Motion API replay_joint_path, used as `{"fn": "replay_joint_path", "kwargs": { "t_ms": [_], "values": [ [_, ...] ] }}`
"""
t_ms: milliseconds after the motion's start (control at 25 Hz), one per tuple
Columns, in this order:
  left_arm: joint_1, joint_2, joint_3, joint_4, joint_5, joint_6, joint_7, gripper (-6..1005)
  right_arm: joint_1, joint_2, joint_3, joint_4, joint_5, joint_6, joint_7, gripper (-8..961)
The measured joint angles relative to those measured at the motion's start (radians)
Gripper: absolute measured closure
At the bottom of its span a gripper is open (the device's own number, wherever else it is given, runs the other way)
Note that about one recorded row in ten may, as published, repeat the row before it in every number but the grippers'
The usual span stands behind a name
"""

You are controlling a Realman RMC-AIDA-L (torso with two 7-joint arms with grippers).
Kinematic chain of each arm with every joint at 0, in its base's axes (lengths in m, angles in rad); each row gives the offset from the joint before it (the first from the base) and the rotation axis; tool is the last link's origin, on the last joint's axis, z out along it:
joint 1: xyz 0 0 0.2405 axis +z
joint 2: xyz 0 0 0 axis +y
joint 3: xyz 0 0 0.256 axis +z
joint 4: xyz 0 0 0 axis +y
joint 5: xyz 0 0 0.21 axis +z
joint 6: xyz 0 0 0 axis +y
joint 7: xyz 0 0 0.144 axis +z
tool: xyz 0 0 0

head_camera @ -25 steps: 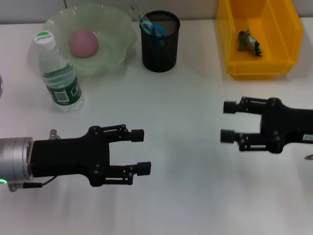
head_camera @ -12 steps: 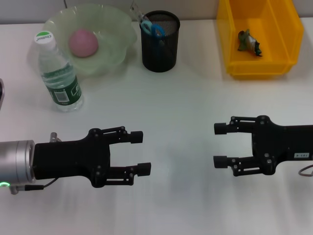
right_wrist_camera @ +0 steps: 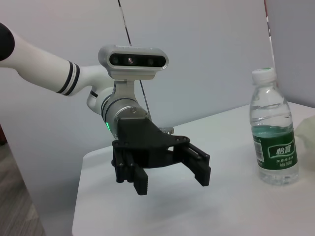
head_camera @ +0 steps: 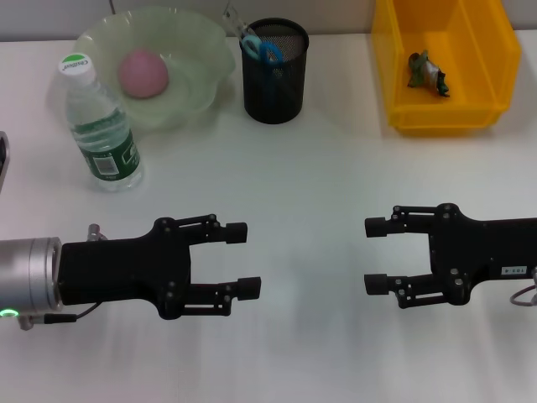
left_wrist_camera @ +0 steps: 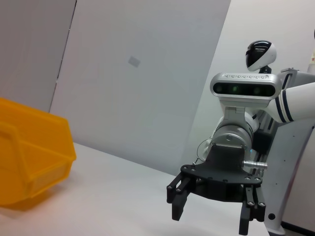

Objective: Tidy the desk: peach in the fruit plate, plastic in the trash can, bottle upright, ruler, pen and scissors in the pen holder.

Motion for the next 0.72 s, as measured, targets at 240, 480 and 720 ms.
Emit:
{"fn": "replay_joint_path", "kwargs": {
  "t_ms": [240,480,720],
  "values": [
    [-0.001,0.000,-0.001,0.000,0.000,0.000,0.000,211,0.001,0.000,-0.001,0.000,-0.001,-0.002,-0.001,170],
    [-0.001,0.001,0.000,0.000,0.000,0.000,0.000,211,0.000,-0.001,0.000,0.000,-0.001,-0.006,-0.001,170],
    [-0.001,0.002,0.000,0.000,0.000,0.006,0.000,211,0.000,0.000,0.000,-0.002,-0.001,-0.007,-0.001,169]
  ]
}}
